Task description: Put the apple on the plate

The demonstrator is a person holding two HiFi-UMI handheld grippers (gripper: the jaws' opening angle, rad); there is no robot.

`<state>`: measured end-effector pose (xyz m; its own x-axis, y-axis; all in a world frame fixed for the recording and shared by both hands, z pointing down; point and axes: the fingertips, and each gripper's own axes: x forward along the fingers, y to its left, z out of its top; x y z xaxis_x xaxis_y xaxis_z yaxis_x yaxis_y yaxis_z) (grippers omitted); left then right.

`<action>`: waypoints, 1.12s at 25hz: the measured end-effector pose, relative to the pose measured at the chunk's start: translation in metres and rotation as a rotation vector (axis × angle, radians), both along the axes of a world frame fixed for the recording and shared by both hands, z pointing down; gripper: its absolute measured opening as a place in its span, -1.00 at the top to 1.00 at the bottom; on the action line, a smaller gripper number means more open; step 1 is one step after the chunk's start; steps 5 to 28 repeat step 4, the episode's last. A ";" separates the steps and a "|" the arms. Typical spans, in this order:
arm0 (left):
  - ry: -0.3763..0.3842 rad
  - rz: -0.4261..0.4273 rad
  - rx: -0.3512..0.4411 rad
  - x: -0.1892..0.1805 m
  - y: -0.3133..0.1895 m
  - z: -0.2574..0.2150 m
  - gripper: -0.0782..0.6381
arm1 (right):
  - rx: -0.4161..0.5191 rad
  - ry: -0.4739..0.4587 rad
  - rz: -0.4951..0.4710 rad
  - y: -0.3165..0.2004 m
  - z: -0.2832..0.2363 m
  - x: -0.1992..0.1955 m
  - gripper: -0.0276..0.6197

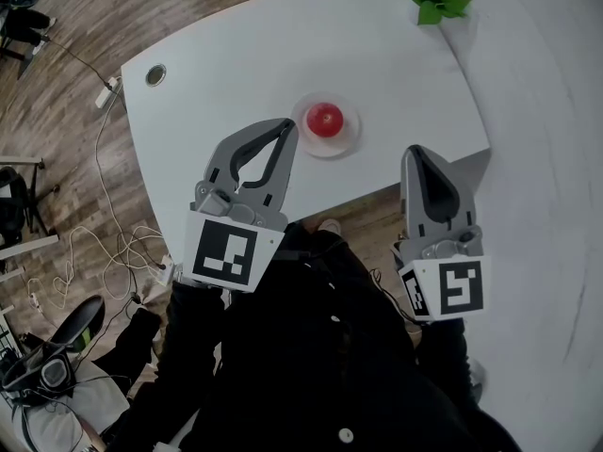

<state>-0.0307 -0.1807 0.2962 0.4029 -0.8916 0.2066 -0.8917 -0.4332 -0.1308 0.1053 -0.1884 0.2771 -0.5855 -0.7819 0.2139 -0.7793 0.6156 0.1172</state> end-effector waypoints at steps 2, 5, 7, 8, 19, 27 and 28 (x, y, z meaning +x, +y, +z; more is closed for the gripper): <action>-0.003 0.001 -0.002 0.000 -0.002 0.001 0.74 | -0.003 0.003 -0.002 -0.002 0.000 -0.001 0.79; -0.003 0.000 -0.006 0.000 -0.003 0.002 0.74 | -0.005 0.006 -0.005 -0.004 0.001 -0.002 0.79; -0.003 0.000 -0.006 0.000 -0.003 0.002 0.74 | -0.005 0.006 -0.005 -0.004 0.001 -0.002 0.79; -0.003 0.000 -0.006 0.000 -0.003 0.002 0.74 | -0.005 0.006 -0.005 -0.004 0.001 -0.002 0.79; -0.003 0.000 -0.006 0.000 -0.003 0.002 0.74 | -0.005 0.006 -0.005 -0.004 0.001 -0.002 0.79; -0.003 0.000 -0.006 0.000 -0.003 0.002 0.74 | -0.005 0.006 -0.005 -0.004 0.001 -0.002 0.79; -0.003 0.000 -0.006 0.000 -0.003 0.002 0.74 | -0.005 0.006 -0.005 -0.004 0.001 -0.002 0.79</action>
